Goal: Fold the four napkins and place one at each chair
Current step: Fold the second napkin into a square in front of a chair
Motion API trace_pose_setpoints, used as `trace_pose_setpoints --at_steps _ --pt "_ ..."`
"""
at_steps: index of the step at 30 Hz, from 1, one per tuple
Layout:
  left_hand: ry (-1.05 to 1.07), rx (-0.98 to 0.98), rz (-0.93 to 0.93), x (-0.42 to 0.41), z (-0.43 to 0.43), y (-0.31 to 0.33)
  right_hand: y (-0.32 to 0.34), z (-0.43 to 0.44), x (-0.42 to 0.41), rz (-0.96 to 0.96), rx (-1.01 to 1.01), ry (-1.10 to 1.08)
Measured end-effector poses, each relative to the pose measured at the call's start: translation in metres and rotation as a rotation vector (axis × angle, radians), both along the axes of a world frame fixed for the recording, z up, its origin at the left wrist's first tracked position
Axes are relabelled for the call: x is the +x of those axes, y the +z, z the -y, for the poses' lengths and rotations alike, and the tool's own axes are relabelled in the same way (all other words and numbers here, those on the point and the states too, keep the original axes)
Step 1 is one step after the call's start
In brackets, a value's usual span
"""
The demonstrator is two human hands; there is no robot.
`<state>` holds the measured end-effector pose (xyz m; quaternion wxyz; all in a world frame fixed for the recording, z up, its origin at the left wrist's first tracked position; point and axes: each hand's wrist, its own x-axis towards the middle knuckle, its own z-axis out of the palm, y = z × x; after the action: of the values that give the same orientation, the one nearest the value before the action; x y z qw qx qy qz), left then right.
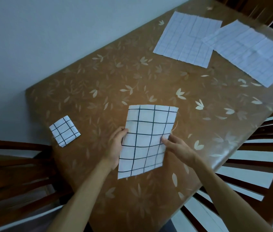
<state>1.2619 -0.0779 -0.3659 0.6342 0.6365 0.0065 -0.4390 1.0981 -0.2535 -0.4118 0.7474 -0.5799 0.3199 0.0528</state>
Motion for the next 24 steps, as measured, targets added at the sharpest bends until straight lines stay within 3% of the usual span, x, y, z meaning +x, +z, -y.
trace_pose_setpoints --at_steps 5,13,18,24 --pt "0.063 0.176 -0.052 0.009 -0.009 -0.018 -0.004 0.005 0.016 -0.017 0.129 0.011" --pt "-0.215 0.289 0.045 0.016 -0.033 -0.04 -0.017 0.02 0.024 -0.01 -0.003 0.039" --pt "-0.107 0.288 0.169 0.015 -0.03 -0.045 -0.019 0.022 0.028 -0.08 -0.04 0.05" --pt "-0.161 0.25 0.25 0.02 -0.035 -0.044 -0.016 0.025 0.027 -0.063 -0.238 0.144"
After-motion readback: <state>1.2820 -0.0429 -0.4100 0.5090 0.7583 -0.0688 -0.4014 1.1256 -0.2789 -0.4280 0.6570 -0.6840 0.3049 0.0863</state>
